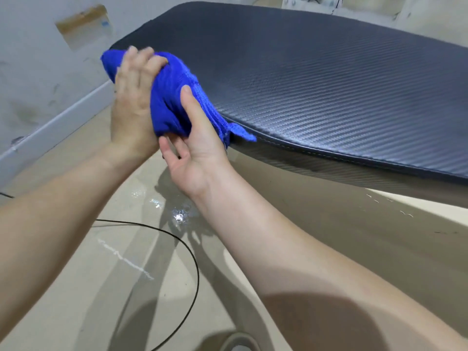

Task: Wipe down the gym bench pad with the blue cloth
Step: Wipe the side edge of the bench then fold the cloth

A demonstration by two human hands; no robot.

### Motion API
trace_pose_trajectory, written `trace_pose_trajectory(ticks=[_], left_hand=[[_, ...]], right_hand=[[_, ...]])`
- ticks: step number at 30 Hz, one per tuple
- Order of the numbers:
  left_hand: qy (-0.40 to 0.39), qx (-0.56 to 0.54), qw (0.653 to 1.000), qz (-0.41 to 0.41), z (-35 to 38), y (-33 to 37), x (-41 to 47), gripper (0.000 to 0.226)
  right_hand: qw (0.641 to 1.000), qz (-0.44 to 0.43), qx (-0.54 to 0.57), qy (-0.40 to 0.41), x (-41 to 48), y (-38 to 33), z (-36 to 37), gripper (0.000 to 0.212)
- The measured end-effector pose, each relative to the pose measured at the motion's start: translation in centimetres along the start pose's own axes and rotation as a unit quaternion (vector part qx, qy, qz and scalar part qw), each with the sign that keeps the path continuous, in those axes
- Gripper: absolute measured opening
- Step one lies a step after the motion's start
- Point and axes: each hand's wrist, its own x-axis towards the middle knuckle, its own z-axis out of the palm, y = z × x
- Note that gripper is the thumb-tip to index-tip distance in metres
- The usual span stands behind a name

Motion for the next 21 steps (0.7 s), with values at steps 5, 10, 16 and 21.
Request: trace_pose_trajectory(ticks=[5, 10, 16, 21], left_hand=[[-0.007, 0.033, 0.997, 0.067, 0.5, 6.3, -3.2, 0.054], [-0.023, 0.082, 0.994, 0.07, 1.5, 13.4, -6.2, 0.077], [-0.006, 0.111, 0.985, 0.13, 3.2, 21.7, -7.7, 0.071], [0.006, 0.156, 0.967, 0.202, 6.0, 29.1, -8.5, 0.056]], right_hand=[[1.0, -0.006, 0.02, 0.008, -3.8, -2.3, -4.2, 0.019], [0.999, -0.025, 0.047, -0.006, -8.7, -6.0, -8.9, 0.008], [0.997, -0.061, 0.02, 0.034, -12.9, -10.5, -13.9, 0.017], [0.99, -0.111, 0.045, 0.077, -16.4, -14.5, -18.2, 0.02]])
